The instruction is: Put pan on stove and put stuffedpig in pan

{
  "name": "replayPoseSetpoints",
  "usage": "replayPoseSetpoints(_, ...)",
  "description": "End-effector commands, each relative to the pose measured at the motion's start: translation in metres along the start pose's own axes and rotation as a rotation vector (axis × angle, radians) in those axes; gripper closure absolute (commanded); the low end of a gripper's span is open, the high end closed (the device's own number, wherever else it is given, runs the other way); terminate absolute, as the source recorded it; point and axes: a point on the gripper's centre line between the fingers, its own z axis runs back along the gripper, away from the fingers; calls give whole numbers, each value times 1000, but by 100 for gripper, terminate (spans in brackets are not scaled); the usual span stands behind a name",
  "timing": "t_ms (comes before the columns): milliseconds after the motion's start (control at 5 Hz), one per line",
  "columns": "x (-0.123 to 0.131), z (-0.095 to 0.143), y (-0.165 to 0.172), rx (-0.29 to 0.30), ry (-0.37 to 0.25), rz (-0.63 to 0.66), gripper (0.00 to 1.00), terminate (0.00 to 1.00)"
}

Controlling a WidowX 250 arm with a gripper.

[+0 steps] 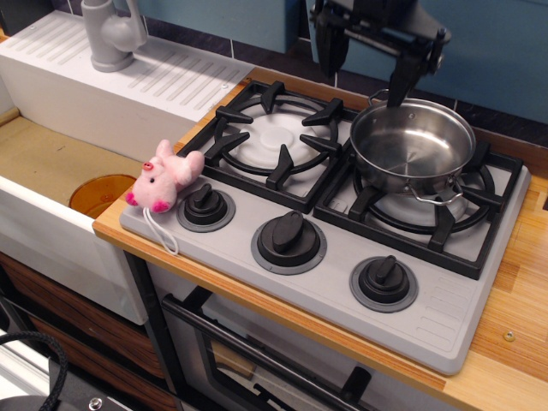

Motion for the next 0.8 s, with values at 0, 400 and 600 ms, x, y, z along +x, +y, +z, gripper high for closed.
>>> replayPoseSetpoints(0,11,-22,0,-44,-90,-12,0,0)
replayPoseSetpoints(400,2,-41,1,-58,-138,-14,0,0)
replayPoseSetpoints(600,0,-47,-1,-62,-148,-10,0,0)
